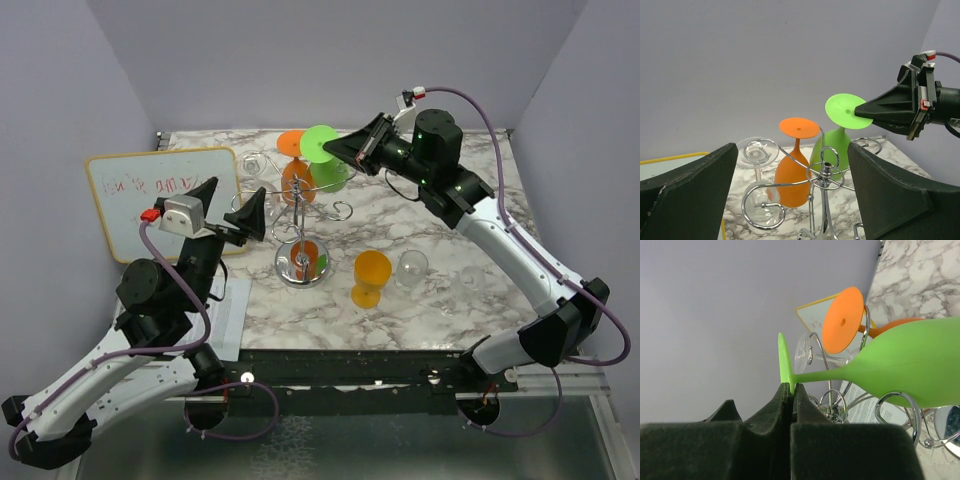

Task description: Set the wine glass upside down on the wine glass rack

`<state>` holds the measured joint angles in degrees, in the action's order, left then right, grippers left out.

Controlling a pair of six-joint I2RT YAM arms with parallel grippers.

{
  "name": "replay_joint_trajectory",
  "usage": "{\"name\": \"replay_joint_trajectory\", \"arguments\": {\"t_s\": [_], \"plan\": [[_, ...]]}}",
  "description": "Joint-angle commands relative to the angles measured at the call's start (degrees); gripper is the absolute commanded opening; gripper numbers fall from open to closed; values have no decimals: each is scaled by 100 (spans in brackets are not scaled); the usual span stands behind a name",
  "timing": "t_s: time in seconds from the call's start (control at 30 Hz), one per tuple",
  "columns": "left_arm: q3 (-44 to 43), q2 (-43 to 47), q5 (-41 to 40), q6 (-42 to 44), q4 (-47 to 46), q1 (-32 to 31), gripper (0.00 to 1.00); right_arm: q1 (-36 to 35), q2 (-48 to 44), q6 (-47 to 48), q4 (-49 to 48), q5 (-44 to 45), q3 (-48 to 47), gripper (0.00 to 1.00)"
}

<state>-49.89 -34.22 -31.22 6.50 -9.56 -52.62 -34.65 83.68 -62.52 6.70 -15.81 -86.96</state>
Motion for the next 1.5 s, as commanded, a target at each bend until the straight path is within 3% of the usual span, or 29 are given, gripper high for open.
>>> {"name": "replay_joint_trajectory", "arguments": {"t_s": [0.0,0.43,0.87,1.47], "plan": [[143,143,-372,15,-232,-8,91,2,-66,-14,316,-366,-94,1],[225,245,-799,-55,-328,-11,91,-5,-152,122,538,-803,-14,1],[198,186,-788,-161,-404,-10,91,-6,-534,133,787,-525,294,1],[142,78,-717,-241,-391,-4,91,-7,-1026,447,1349,1153,529,1]]}}
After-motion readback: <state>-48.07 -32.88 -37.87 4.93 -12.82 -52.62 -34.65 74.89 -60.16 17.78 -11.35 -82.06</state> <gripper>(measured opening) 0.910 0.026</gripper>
